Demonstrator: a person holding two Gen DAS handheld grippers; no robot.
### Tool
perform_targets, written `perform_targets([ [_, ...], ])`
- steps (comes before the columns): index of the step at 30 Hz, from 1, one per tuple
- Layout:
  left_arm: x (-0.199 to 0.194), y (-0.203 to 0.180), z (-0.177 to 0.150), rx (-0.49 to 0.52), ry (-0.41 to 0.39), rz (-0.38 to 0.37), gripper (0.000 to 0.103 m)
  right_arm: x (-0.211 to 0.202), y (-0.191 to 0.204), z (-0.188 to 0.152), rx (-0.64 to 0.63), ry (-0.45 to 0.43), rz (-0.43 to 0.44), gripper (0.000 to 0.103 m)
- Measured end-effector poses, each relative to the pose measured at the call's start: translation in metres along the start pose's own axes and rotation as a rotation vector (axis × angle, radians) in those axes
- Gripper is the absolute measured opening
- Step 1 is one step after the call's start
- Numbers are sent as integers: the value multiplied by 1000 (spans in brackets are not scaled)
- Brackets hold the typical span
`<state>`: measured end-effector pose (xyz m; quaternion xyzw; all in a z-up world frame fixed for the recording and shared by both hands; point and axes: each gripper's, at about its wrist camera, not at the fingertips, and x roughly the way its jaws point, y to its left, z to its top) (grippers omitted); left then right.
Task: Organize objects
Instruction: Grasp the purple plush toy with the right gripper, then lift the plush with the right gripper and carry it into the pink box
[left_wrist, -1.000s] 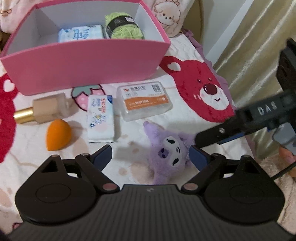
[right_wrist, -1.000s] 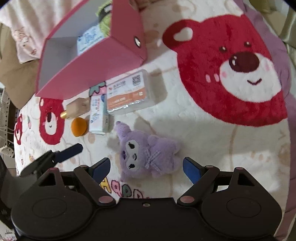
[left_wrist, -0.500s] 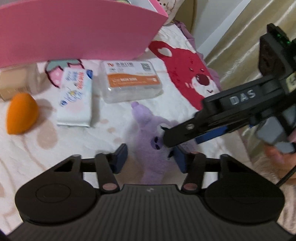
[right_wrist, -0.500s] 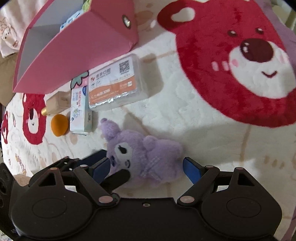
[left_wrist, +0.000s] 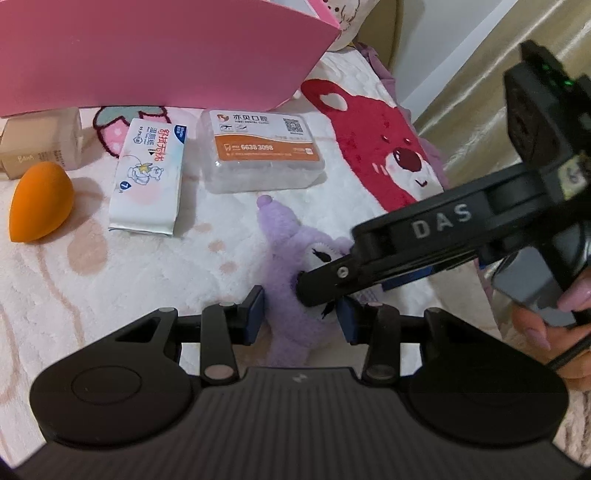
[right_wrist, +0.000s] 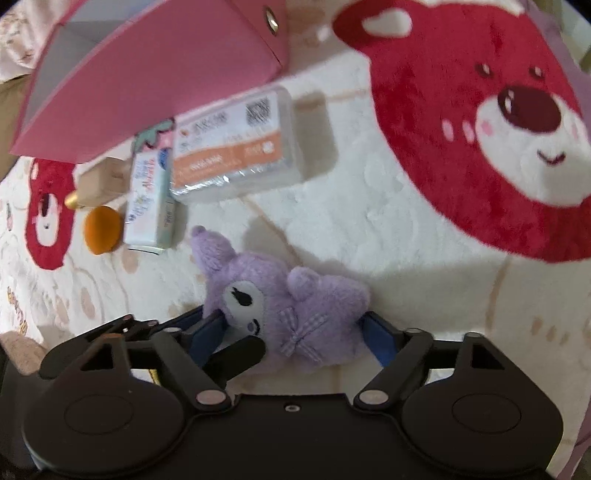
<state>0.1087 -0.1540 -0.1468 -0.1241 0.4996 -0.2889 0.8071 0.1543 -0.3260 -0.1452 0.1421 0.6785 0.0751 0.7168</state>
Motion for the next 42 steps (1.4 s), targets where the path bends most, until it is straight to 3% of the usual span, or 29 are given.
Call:
perform_targets([
  [7,-22,2,4,9,-32,-22,40,-17,16,-9,-68,-67,28,77],
  [17,-105,-8,23,99,-201,-73,40,-89,41,-27,-125,-324,196,73],
  [22,-147,-16,35,130,-253,-49,40,-118,51,-37,-185,-432,243,71],
  [26,-176,-21,52,169,-258,24,40,-138,76,-38,-241,-483,262,69],
  [34,-210,-17,101,211,-306,110,41,-166,123,-11,-302,-580,276,69],
  [42,-203,6,164,188,-342,150,41,-171,146,57,-305,-623,288,64],
])
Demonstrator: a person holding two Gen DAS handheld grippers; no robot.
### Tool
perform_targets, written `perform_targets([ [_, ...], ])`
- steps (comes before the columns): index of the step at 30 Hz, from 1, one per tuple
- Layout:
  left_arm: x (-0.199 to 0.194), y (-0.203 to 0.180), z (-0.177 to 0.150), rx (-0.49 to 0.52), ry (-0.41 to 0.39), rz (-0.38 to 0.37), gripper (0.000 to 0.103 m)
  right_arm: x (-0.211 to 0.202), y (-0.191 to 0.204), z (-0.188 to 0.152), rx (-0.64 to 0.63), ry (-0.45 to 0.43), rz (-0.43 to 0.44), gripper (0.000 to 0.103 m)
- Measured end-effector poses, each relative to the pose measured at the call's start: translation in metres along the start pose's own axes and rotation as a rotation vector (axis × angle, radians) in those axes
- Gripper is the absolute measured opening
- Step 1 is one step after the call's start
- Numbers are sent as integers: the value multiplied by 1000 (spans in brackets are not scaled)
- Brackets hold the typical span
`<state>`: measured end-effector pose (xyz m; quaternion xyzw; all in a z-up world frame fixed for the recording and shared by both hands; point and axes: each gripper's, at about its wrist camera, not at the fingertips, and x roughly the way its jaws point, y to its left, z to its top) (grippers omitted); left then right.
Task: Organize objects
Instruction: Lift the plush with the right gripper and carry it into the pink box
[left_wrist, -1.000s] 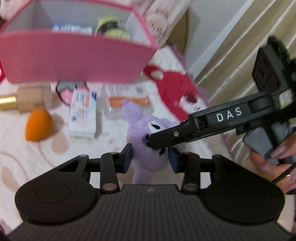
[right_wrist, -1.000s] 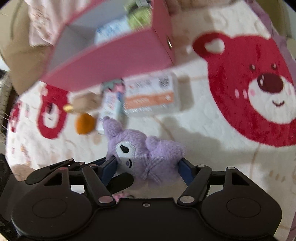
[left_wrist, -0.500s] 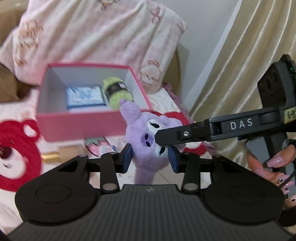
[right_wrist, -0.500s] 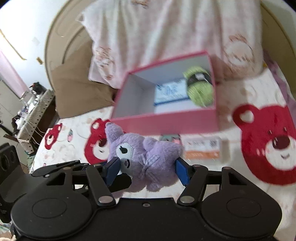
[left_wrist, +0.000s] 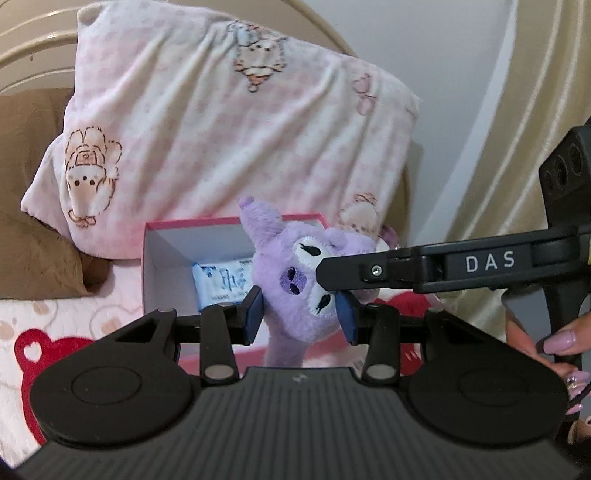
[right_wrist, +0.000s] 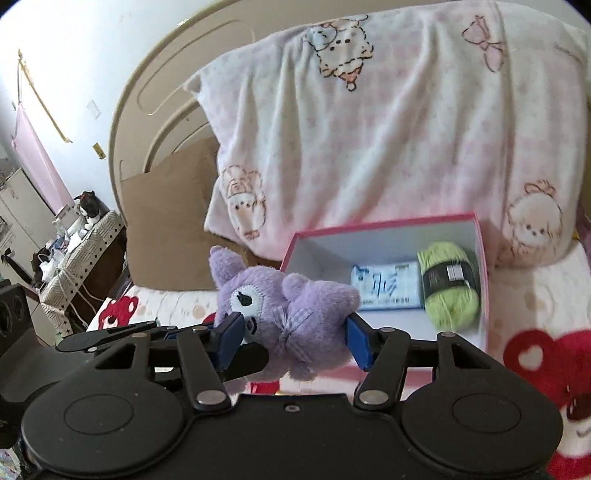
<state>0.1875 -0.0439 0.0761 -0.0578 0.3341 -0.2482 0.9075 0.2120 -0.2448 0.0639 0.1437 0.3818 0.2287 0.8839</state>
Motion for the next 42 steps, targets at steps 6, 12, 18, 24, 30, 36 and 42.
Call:
perform_targets([
  [6,60,22,19,-10,51,43,41,55,-21,33,9,63,-47,63],
  [12,126,51,20,-73,105,62,41,114,-54,47,37,128,-100,63],
  [18,170,71,1,-100,131,69,41,154,-82,37,50,151,-112,62],
  [24,198,80,-12,-92,152,92,41,180,-96,27,44,157,-124,59],
  [30,211,92,-19,-98,169,121,41,197,-108,30,60,172,-146,47],
  [36,214,93,-22,-86,178,142,40,210,-119,29,83,192,-179,24],
  [42,213,95,-22,-123,188,179,29,208,-119,27,81,187,-197,18],
])
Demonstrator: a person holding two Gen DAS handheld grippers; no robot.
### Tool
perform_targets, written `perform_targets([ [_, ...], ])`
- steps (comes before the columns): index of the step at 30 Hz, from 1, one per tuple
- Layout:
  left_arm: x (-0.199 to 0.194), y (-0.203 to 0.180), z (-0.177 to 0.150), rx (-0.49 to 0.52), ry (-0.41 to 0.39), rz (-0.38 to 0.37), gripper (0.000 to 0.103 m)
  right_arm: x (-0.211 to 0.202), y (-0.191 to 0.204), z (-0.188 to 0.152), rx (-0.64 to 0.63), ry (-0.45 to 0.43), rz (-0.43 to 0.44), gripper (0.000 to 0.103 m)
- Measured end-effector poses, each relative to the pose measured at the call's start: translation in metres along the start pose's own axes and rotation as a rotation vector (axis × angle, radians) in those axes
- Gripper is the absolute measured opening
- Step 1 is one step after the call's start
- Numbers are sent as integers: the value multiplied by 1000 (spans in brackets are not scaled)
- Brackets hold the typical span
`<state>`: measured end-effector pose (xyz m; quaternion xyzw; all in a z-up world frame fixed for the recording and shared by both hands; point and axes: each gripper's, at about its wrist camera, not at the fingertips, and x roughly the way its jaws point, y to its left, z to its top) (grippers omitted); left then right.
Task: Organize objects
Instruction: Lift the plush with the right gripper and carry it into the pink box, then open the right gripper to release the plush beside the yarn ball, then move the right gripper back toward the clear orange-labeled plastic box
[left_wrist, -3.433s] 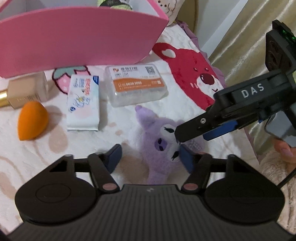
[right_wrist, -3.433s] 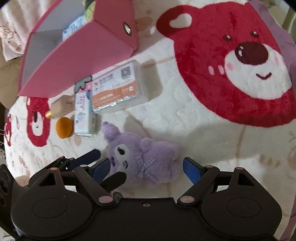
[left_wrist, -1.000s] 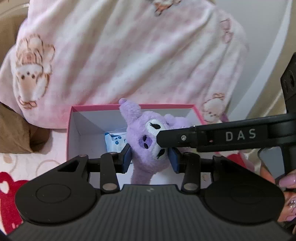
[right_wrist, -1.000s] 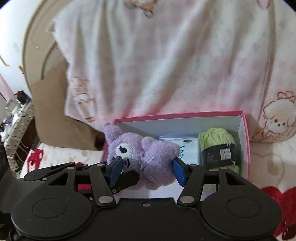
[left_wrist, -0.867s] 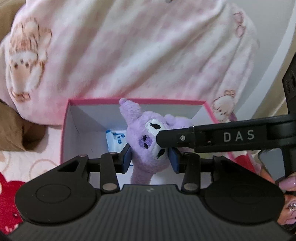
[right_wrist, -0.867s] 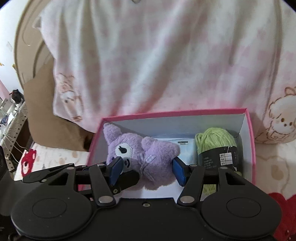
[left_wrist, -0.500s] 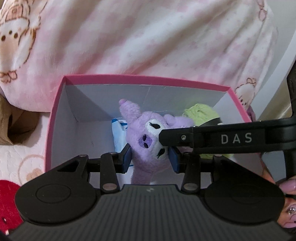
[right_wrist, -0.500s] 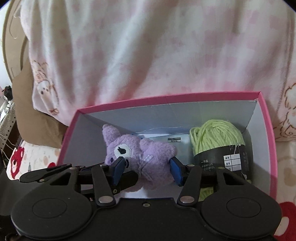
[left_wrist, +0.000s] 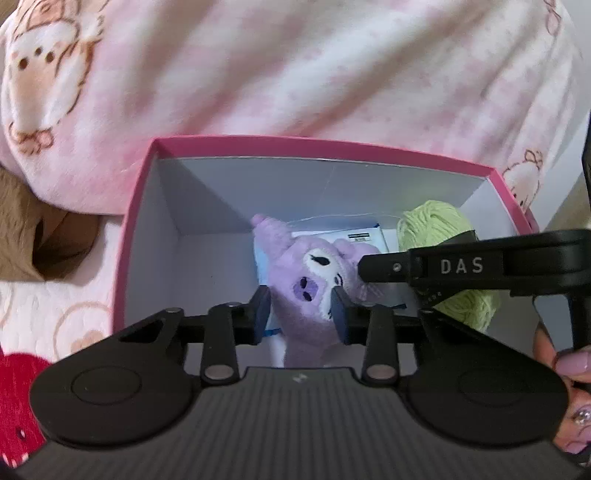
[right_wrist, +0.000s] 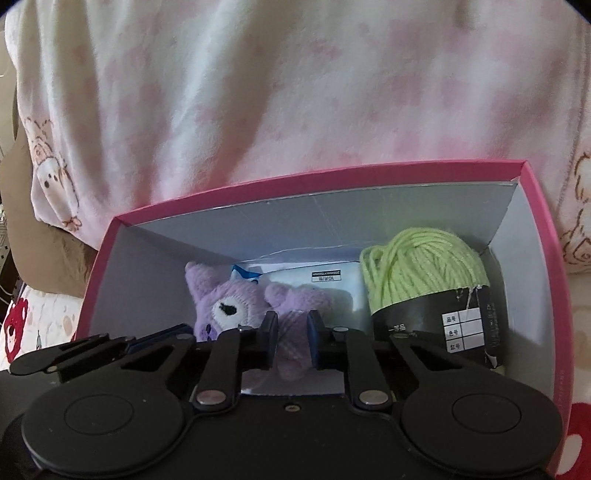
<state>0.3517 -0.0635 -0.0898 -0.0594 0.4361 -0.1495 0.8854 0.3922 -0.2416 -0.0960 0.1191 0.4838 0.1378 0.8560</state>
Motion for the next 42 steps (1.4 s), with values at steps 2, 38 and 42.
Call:
perform_targets([
  [2,1,5,1,-19,13,5,22,-1,-2,-1,-1,-9,-31,17],
  [38,-50,9,5,-92,-5,-61,47,-65,35,-68,-133,26,-37,46],
  [42,-86,-5,7,-42,-21,-40,60,-98,42,-67,-153,-12,-37,54],
])
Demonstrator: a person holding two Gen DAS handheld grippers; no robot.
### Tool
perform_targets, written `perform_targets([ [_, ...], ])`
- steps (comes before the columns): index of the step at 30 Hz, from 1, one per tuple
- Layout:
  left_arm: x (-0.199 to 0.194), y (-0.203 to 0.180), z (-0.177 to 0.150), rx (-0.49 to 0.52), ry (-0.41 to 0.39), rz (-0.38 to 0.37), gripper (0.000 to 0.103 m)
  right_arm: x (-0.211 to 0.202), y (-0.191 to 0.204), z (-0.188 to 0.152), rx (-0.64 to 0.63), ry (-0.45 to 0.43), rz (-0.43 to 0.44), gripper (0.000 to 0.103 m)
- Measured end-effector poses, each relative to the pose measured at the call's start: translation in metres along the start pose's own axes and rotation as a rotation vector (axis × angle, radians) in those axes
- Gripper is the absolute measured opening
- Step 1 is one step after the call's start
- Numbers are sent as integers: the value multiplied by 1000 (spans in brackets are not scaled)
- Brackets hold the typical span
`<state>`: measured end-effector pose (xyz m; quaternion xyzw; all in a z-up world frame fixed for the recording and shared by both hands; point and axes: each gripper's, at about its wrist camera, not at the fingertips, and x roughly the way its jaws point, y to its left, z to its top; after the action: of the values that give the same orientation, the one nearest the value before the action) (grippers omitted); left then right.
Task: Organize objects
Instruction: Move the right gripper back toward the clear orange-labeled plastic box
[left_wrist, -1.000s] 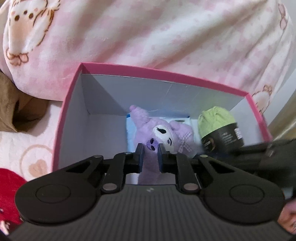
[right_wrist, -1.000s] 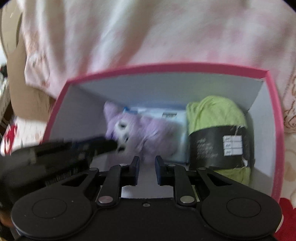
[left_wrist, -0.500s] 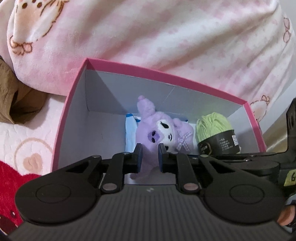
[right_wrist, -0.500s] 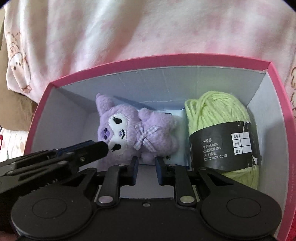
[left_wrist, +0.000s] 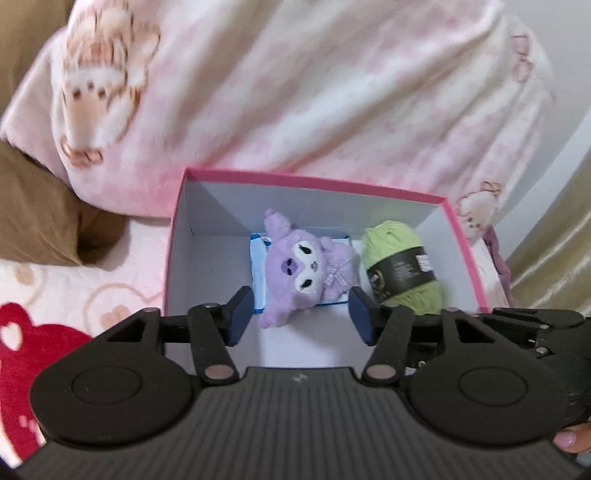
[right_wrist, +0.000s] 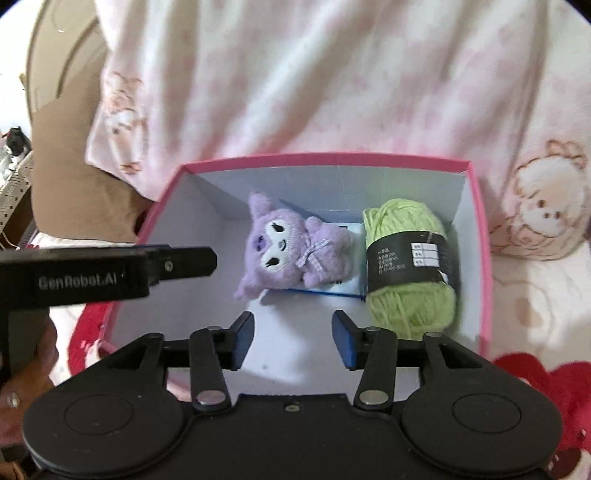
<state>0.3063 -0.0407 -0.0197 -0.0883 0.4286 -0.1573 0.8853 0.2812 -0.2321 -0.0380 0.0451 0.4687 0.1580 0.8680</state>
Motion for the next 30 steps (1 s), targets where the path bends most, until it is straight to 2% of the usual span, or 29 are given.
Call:
perform_targets([
  [1,-9,-4,0,12,0,1,63,0,-2,6,-5,-6,-4,54],
  [6,-57,-36,-4,113,-4,18,75,-56,4,-6,-46,-50,-1,60],
  [9,-85,-51,-7,141,12,-11,80,-85,16,-10,-88,-70,-3,64],
  [12,-112,-61,-11,148,19,-21,82,-115,23,-17,-129,-83,-11,68],
  [17,-148,-80,-26,192,9,6,84,-158,25,-34,-146,-70,-6,72],
  [21,-165,-90,-41,204,12,0,87,-182,21,-53,-166,-75,18,74],
  [23,-171,-94,-50,213,13,4,88,-192,18,-61,-167,-76,22,79],
  [24,-173,-95,-54,215,14,4,88,-196,15,-66,-168,-75,25,86],
  [27,-175,-96,-66,203,16,0,90,-204,7,-80,-174,-87,24,87],
  [30,-177,-93,-79,151,-4,2,90,-205,-7,-89,-138,-82,38,88],
])
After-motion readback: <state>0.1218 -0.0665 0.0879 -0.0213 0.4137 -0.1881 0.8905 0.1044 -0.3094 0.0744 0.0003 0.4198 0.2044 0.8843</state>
